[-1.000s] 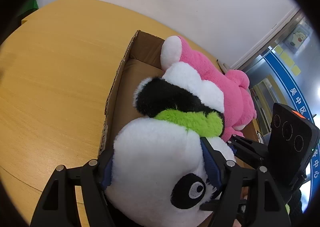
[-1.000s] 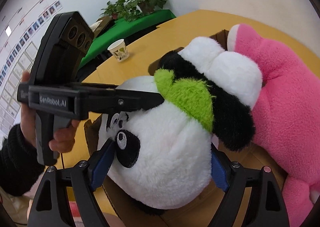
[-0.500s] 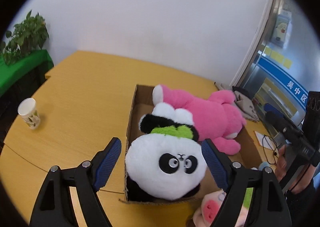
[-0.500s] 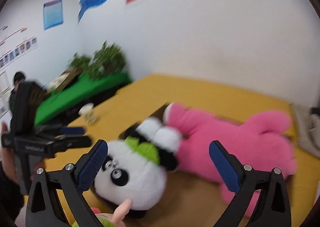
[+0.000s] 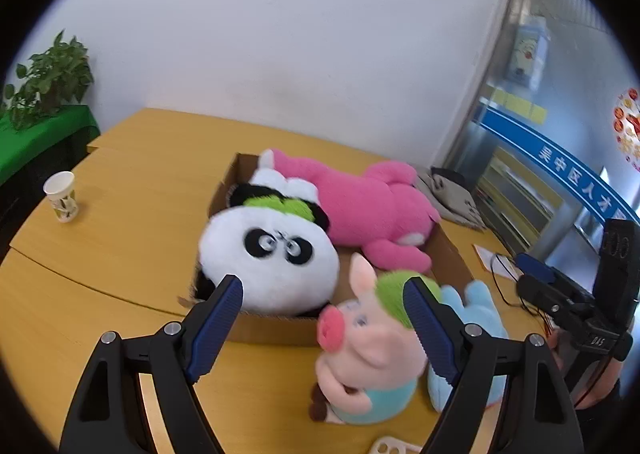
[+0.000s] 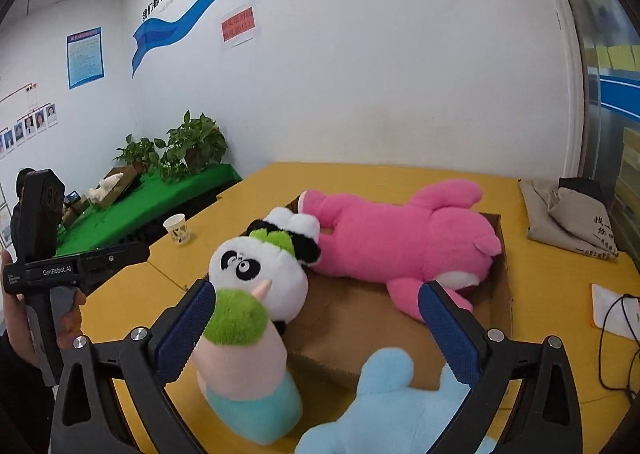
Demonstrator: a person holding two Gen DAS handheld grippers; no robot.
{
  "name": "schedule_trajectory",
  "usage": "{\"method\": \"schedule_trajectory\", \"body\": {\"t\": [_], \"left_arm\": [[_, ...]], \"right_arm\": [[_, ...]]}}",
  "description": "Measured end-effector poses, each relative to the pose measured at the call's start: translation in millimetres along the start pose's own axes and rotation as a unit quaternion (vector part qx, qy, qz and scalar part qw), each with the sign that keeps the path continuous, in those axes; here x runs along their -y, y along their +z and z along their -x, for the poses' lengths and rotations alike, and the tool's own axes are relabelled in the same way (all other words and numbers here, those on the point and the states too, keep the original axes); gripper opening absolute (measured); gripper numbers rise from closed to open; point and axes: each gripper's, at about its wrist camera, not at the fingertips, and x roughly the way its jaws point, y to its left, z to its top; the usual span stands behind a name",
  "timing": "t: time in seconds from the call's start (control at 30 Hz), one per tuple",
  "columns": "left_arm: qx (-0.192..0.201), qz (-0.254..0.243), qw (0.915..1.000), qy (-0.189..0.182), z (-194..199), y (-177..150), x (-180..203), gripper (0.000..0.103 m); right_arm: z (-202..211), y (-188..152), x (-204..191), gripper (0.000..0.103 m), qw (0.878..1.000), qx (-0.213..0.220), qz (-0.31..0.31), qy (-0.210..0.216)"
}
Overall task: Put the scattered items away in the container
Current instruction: 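Close both grippers on the pink pig plush with green hair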
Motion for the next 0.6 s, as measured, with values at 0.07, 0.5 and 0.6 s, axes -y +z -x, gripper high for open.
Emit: {"method": "schedule_trajectory", "body": {"t": [0.07, 0.5, 0.6], "left_arm": [[-0.010, -0.002, 0.9999, -0.011, -1.4, -5.6, 0.9, 0.083], [-0.070, 0.019, 0.9959, -0.053, -35.6, -29.2, -2.8, 0.083], [-0.074, 0.010, 0.9948, -0.069, -44.6, -25.8, 1.2, 0.083]], "right_arm": [[0.9, -14.5, -5.6, 0.103, 1.000, -0.005, -0.012, 0.003], [-6.1, -56.8, -27.5, 0.103, 0.998, -0.051, 0.003, 0.044], [-20.1, -67.7, -38.4, 0.103, 0.995, -0.074, 0.016, 0.060]]}}
